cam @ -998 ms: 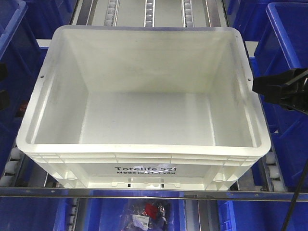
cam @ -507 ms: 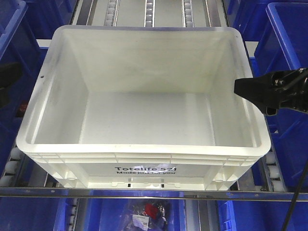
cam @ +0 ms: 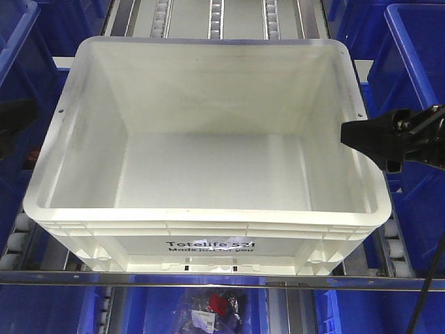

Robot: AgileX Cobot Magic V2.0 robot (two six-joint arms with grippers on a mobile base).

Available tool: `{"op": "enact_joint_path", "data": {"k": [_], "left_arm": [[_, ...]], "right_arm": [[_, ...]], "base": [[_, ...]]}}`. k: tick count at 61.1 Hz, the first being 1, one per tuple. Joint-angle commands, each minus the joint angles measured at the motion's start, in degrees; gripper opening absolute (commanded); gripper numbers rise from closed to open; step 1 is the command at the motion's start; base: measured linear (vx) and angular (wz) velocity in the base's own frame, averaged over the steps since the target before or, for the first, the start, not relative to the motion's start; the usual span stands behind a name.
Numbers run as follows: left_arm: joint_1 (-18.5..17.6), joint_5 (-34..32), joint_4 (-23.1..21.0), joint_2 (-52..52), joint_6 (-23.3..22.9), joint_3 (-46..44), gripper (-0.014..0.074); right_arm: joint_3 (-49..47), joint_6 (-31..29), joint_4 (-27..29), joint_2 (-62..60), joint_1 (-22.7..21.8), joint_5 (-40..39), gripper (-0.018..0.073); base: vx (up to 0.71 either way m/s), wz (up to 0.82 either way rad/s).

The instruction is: Move bin from left to right shelf

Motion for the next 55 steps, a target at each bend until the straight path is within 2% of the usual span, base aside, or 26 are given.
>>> {"op": "enact_joint_path", "data": {"k": [1, 5, 9, 32, 55], "left_arm": [[-0.3, 0.4, 1.3, 1.3, -2.1, -5.1, 0.0526], [-0.3, 3.4, 2.9, 3.4, -3.3, -8.2, 0.0526], [-0.3, 5.7, 3.2, 5.6, -4.1, -10.6, 0.0526], [-0.3, 9.6, 2.7, 19.6, -4.7, -19.5, 0.0526], [-0.3, 10.8, 2.7, 25.9, -4.7, -20.3, 0.0526]], "right_arm": [[-2.8, 5.1, -4.1, -0.3, -0.1, -0.7, 0.064], [-4.7, 8.6, -8.5, -0.3, -0.1, 0.9, 0.0638], [-6.6, 10.2, -10.6, -0.3, -0.1, 1.6, 0.0636], [-13.6, 10.4, -10.0, 9.2, -0.1, 4.3, 0.0612], [-19.6, 10.3, -9.9, 18.6, -0.1, 5.6, 0.0593]], "base": [[0.0, 0.0], [0.0, 0.0], [0.0, 0.0], [0.0, 0.0], [0.0, 0.0]]}}
